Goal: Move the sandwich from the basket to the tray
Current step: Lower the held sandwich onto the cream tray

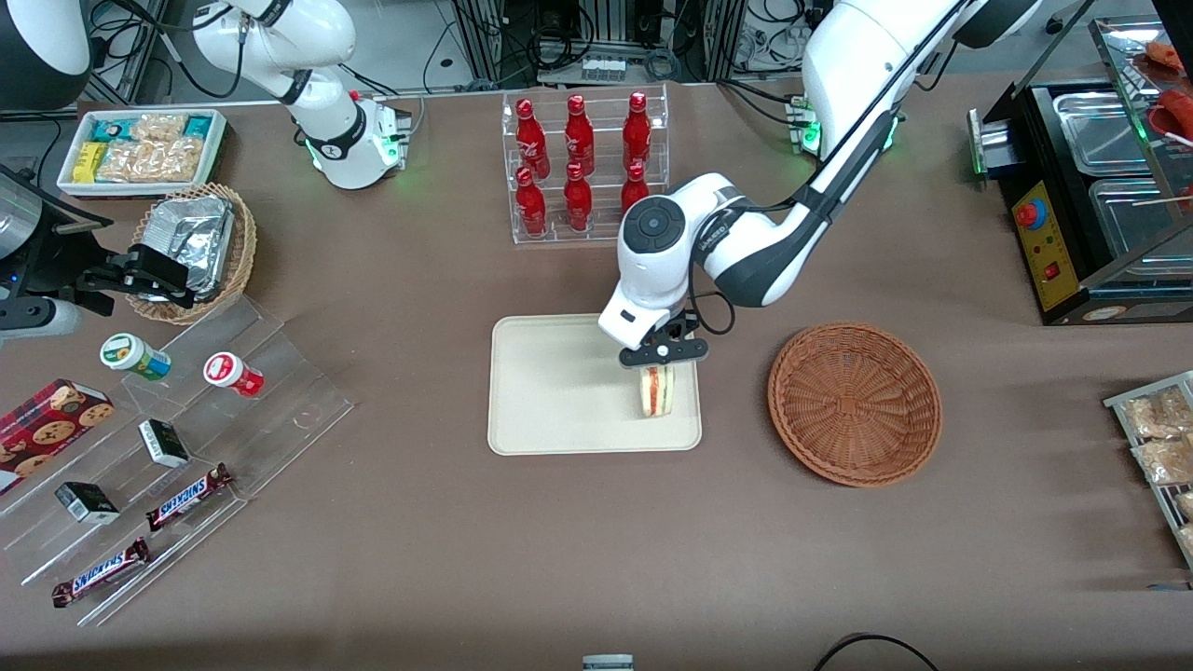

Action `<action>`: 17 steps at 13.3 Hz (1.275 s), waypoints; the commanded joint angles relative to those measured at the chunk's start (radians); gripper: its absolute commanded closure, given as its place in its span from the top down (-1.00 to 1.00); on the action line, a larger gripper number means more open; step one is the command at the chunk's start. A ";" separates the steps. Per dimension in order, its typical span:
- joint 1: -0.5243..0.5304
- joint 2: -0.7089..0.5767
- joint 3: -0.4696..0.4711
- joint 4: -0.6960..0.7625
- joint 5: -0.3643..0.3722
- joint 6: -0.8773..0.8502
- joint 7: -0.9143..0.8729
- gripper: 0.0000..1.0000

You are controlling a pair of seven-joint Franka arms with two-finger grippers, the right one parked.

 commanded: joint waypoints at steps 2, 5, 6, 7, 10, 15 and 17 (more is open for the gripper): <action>-0.026 0.073 -0.002 0.057 0.059 -0.014 -0.018 -1.00; -0.048 0.128 -0.003 0.075 0.101 -0.010 -0.020 -1.00; -0.049 0.130 -0.003 0.075 0.105 -0.007 -0.020 -1.00; -0.054 0.131 -0.003 0.075 0.105 -0.007 -0.023 -1.00; -0.057 0.144 -0.003 0.077 0.105 -0.005 -0.027 -0.69; -0.057 0.138 -0.002 0.077 0.105 -0.004 -0.023 1.00; -0.053 0.122 -0.002 0.077 0.101 -0.005 -0.029 1.00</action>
